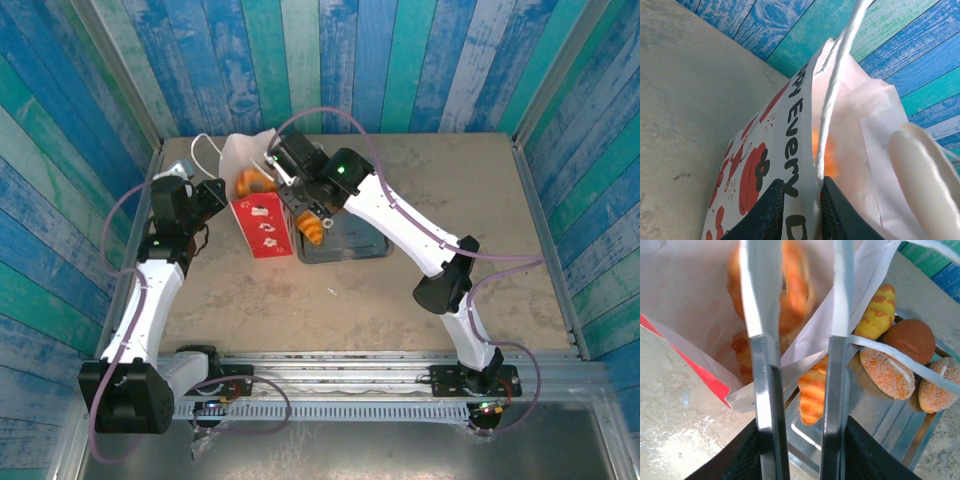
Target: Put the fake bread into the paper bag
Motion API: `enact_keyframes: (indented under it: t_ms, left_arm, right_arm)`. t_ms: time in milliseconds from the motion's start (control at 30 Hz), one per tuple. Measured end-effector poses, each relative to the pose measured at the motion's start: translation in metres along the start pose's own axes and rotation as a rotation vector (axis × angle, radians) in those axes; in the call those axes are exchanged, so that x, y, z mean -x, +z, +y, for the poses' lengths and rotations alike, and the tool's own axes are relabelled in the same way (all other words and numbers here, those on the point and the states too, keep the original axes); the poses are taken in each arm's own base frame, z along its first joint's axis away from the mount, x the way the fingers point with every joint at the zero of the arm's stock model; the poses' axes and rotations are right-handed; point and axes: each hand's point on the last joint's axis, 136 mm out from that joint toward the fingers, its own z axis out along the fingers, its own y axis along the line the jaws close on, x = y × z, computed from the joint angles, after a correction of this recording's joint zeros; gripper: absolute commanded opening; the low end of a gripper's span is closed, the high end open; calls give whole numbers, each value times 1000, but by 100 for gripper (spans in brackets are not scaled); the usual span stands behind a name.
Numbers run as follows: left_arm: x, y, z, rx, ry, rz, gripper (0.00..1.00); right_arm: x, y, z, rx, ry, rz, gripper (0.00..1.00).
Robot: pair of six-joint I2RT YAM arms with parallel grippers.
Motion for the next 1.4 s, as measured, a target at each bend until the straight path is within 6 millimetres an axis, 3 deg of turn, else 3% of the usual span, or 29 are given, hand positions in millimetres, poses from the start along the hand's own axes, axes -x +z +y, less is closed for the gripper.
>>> enact_keyframes:
  t_ms: [367, 567, 700, 1000, 1167, 1400]
  left_arm:
    - [0, -1, -1, -4, 0, -2, 25]
    - [2, -5, -5, -18, 1, -8, 32]
    - [2, -8, -9, -36, -5, -8, 40]
    - [9, -25, -24, -92, -1, -36, 64]
    - [13, -38, -30, -101, 20, -55, 73]
    - [20, -58, -36, -105, 63, -97, 88]
  right_arm:
    - [3, -4, -1, 1, 8, -8, 45]
    - [6, -13, -3, 4, 15, -27, 45]
    - [11, -38, -6, 16, 26, -68, 45]
    - [21, -121, -25, 31, 62, -219, 49]
    - [7, -140, -42, 1, 82, -224, 50]
    - [-32, -136, -84, -37, 168, -149, 52]
